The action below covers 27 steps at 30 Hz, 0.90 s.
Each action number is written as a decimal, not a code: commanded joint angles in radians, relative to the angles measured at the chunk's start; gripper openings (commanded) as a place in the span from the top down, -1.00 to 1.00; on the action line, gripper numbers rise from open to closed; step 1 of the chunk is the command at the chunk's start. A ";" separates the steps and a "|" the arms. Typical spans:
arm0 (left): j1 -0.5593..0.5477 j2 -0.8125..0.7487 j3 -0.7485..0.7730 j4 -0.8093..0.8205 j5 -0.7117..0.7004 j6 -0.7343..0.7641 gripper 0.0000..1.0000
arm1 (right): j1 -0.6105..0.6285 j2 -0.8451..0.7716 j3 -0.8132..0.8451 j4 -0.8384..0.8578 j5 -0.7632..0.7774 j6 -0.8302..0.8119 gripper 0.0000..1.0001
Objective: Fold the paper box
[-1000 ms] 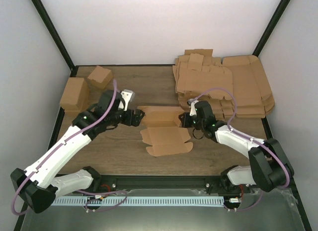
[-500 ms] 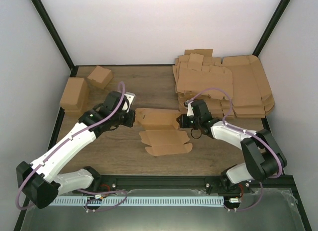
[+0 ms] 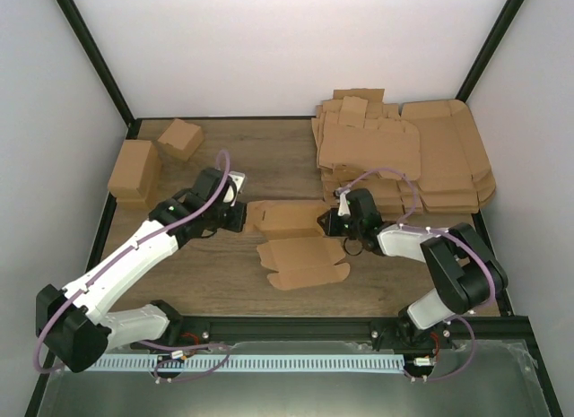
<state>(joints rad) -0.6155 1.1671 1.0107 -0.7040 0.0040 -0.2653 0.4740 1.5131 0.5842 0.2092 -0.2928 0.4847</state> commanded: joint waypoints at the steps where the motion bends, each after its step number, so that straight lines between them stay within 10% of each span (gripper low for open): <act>1: -0.004 0.017 -0.024 0.011 0.085 -0.021 0.92 | 0.003 0.020 -0.053 0.124 -0.037 -0.001 0.61; 22: -0.004 0.011 0.001 -0.024 0.117 -0.007 0.93 | 0.074 0.008 -0.085 0.233 0.277 -0.063 0.61; 27: -0.004 0.011 0.011 -0.035 0.108 -0.005 0.93 | 0.078 0.026 -0.064 0.221 0.300 -0.073 0.97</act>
<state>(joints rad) -0.6159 1.1816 0.9962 -0.7242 0.0925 -0.2825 0.5407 1.5265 0.4774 0.4019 -0.0582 0.4259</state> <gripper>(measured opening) 0.039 0.061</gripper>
